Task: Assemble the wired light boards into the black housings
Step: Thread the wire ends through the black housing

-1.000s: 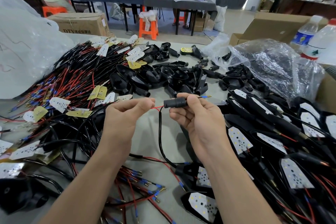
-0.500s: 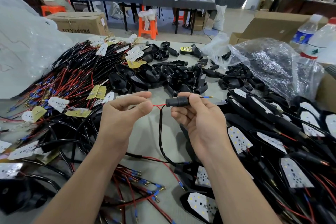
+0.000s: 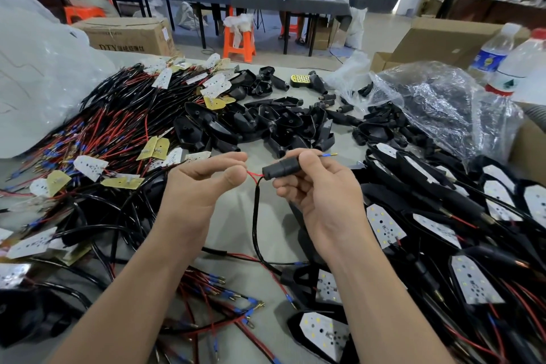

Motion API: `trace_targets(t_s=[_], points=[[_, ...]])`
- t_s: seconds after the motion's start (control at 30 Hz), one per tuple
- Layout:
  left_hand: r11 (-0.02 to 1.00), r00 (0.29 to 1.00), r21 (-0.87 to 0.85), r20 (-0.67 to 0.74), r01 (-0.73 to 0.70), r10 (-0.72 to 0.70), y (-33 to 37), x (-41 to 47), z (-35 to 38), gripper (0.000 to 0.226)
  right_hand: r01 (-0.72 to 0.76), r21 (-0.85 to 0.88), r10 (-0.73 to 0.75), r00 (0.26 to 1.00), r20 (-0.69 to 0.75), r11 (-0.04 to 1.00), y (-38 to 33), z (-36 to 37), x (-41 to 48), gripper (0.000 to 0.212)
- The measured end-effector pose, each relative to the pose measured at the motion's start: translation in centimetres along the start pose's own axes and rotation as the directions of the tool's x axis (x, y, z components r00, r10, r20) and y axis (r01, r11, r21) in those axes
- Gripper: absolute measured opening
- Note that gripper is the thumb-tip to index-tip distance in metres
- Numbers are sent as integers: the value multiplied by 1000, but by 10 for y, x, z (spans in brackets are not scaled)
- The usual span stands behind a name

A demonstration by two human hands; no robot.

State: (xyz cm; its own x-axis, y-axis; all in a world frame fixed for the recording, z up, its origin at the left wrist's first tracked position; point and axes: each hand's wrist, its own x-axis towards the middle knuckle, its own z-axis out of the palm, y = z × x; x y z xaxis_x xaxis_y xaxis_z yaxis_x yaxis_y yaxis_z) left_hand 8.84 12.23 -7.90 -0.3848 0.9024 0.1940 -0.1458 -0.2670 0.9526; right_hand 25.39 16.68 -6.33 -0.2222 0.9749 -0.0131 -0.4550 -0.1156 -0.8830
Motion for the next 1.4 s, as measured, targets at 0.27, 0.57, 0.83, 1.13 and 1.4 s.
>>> trace_targets(t_s=[0.27, 0.57, 0.83, 1.13, 1.4], points=[[994, 999, 108, 32, -13, 9, 0, -3, 3, 11, 35, -41, -35, 999, 0, 999, 4, 3, -1, 15], [979, 999, 204, -36, 14, -7, -2, -6, 6, 19, 56, -7, -56, 995, -87, 998, 5, 3, -1, 15], [866, 996, 500, -63, -24, 64, -4, -8, 7, 20, 76, -80, -85, 990, -108, 994, 7, 1, 0, 11], [826, 998, 560, 24, -60, 56, -6, -9, 7, 21, 63, -14, -64, 989, -133, 998, 5, -1, 2, 16], [719, 993, 690, 119, -86, 5, -11, -12, 5, 23, 102, -160, -121, 986, -113, 982, 5, -2, 3, 16]])
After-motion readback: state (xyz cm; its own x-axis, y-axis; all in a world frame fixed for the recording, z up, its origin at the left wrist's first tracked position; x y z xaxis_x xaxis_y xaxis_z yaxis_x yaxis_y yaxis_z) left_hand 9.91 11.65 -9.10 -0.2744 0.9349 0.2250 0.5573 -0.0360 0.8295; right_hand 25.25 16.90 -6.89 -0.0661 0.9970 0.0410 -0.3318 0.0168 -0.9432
